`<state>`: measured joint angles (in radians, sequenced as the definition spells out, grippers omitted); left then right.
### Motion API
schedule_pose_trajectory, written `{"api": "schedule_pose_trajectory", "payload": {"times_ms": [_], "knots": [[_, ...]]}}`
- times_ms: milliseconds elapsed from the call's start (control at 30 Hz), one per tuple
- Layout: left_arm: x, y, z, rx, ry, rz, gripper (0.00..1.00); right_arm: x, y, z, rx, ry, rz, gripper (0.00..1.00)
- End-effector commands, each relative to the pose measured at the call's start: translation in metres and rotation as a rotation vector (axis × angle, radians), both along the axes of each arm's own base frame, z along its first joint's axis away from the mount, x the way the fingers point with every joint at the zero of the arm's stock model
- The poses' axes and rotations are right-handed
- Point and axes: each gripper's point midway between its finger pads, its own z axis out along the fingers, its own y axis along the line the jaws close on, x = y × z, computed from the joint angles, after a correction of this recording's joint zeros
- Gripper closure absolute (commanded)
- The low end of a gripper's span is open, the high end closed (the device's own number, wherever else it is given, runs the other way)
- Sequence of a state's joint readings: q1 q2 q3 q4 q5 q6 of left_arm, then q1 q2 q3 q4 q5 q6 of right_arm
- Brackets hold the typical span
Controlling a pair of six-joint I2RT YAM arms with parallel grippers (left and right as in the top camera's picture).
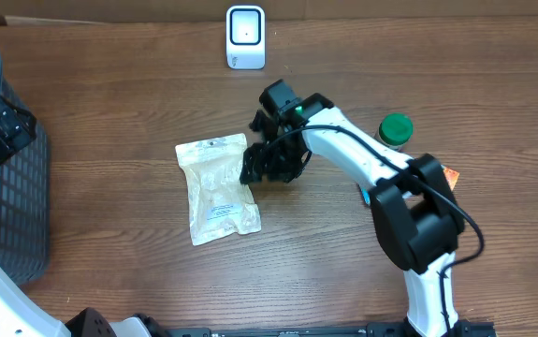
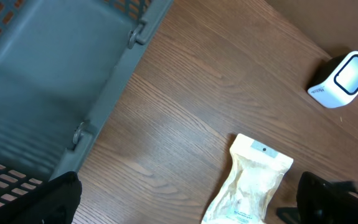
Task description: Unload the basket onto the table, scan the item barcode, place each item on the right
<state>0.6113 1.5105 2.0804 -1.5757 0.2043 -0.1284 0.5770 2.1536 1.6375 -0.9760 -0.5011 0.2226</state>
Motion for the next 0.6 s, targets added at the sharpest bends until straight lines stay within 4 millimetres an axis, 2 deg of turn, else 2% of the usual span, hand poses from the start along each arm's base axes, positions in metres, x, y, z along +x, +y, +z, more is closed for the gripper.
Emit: {"api": "schedule_pose_trajectory", "payload": {"times_ms": [0,167,333,500,567], "knots": [[0.0,0.002,0.003,0.002,-0.008,0.013,0.0,-0.012,0.018,0.001,0.122,0.056,0.063,0.34],[0.0,0.002,0.003,0.002,-0.008,0.013,0.0,-0.012,0.026,-0.012,0.158,0.083,0.068,0.34],[0.0,0.002,0.003,0.002,-0.008,0.013,0.0,-0.017,0.037,-0.035,0.162,0.107,0.084,0.34],[0.0,0.002,0.003,0.002,-0.008,0.013,0.0,-0.027,0.063,-0.062,0.163,0.113,0.087,0.36],[0.0,0.002,0.003,0.002,-0.008,0.013,0.0,-0.031,0.075,-0.071,0.169,0.113,0.084,0.41]]}}
